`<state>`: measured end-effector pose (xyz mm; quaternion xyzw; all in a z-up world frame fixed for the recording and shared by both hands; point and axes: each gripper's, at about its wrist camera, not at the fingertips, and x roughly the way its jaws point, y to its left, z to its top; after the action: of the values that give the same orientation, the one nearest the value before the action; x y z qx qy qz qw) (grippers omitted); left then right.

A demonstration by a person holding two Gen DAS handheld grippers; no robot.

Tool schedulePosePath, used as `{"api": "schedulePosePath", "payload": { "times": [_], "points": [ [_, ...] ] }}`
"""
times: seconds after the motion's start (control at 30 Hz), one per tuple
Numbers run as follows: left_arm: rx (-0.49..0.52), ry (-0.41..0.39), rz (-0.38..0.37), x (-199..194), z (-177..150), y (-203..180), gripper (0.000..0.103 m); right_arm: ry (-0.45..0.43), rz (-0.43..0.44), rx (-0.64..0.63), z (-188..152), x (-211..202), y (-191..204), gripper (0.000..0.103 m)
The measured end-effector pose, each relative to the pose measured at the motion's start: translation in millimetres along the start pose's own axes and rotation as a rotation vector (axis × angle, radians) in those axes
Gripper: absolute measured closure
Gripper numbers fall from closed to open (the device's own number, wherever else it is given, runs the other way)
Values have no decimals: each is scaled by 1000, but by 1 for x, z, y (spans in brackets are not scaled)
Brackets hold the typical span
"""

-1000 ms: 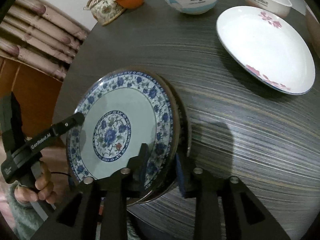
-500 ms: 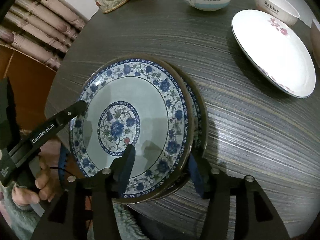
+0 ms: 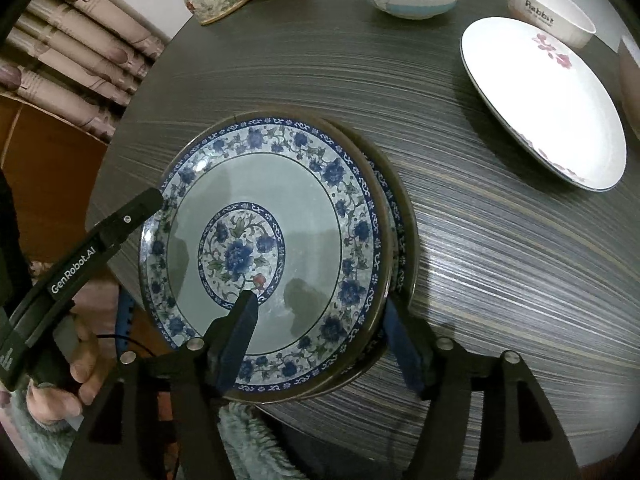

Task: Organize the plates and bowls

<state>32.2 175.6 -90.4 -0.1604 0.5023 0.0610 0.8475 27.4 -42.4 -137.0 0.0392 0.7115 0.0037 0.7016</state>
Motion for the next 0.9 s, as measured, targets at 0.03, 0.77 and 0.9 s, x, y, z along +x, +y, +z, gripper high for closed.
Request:
{"api": "schedulePosePath", "payload": {
  "times": [0.03,0.77,0.9],
  "points": [
    [0,4,1,1,0,0,66,0,-4,-2,-1,0,1,39],
    [56,-115,128,-15,5,-5,57,-271,-89,5,-24,-49,-37,37],
    [91,-152,164,-20,6,-11,54,-321,-95,50,-29,-60,-57,37]
  ]
}}
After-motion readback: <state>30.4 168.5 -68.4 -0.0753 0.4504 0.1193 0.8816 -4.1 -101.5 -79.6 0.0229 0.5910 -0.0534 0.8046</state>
